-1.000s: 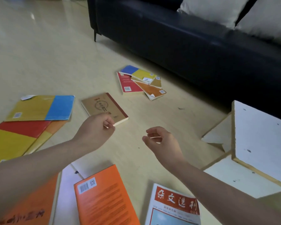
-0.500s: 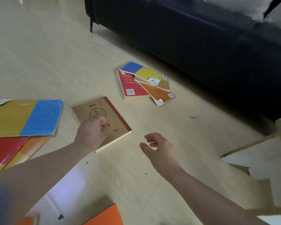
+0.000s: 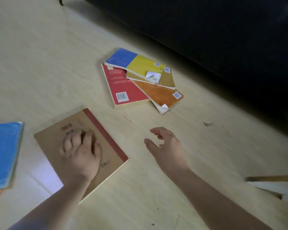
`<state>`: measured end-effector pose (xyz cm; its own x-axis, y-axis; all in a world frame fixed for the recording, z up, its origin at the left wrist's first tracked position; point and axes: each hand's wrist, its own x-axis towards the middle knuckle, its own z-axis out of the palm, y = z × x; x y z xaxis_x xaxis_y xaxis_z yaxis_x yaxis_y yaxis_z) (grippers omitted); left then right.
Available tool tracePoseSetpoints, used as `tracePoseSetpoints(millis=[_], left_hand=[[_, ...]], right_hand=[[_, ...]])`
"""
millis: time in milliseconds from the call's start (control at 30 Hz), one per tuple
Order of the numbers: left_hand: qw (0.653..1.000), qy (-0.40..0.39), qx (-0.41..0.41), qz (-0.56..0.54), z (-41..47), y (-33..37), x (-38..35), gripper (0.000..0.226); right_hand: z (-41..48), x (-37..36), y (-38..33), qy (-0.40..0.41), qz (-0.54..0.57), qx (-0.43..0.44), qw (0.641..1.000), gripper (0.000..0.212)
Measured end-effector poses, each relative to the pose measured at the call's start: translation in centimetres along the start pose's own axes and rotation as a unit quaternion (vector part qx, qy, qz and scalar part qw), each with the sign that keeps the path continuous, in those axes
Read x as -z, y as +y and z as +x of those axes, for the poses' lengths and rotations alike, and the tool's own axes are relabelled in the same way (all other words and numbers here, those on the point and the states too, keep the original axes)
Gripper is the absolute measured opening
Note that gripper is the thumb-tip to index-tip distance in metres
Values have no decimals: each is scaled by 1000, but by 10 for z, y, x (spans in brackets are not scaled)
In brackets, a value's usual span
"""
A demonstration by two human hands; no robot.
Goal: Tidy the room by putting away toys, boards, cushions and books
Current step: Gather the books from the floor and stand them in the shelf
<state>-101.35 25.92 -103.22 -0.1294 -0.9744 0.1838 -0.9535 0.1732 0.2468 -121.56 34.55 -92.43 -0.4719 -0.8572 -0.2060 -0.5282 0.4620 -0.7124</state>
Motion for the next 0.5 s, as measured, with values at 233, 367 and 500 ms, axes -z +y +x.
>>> tracePoseSetpoints(millis=[233, 367, 500], left_hand=[[1000, -9, 17, -23, 13, 7, -1, 51], [1000, -6, 18, -11, 15, 5, -6, 52], [1000, -2, 4, 0, 21, 4, -9, 51]], right_hand=[[122, -4, -11, 4, -202, 52, 978, 57], [189, -6, -18, 16, -237, 36, 971, 69], [231, -10, -24, -39, -325, -8, 945, 98]])
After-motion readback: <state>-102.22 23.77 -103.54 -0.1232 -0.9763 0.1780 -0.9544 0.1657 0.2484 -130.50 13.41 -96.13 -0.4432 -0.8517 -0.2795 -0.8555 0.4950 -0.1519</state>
